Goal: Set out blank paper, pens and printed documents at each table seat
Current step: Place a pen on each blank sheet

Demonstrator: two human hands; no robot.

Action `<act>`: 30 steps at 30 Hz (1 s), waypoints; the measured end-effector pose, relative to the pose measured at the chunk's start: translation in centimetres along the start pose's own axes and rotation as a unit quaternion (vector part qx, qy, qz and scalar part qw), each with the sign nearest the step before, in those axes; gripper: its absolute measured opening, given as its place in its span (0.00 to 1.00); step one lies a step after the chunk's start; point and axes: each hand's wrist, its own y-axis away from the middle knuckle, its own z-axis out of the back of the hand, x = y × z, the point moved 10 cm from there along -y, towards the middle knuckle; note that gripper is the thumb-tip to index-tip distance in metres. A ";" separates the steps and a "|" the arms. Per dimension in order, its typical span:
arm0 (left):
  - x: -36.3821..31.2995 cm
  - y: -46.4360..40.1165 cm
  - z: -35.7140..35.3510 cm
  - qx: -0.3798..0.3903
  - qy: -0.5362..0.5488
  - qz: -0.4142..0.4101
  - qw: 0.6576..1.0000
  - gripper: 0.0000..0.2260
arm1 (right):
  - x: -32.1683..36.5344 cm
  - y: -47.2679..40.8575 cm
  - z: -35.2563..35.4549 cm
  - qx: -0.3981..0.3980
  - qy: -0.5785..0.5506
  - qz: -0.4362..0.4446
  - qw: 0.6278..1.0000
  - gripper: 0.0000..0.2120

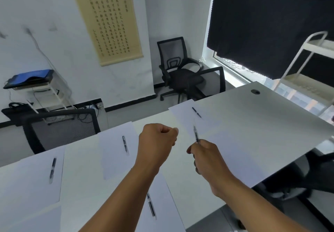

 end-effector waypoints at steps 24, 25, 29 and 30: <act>-8.0 -1.5 -26.2 0.059 0.004 0.040 0.997 0.09 | -8.3 -13.1 20.0 0.071 0.082 -0.031 0.994 0.13; -7.8 -1.9 -27.2 0.062 0.003 0.043 0.997 0.09 | -9.0 -13.9 20.2 0.077 0.085 -0.030 0.993 0.13; -5.7 -3.3 -29.1 0.059 0.007 0.076 0.995 0.07 | -11.2 -16.1 19.8 0.094 0.115 -0.028 0.989 0.13; -5.0 -3.7 -29.4 0.057 0.010 0.090 0.994 0.07 | -11.6 -16.5 19.5 0.098 0.118 -0.029 0.988 0.13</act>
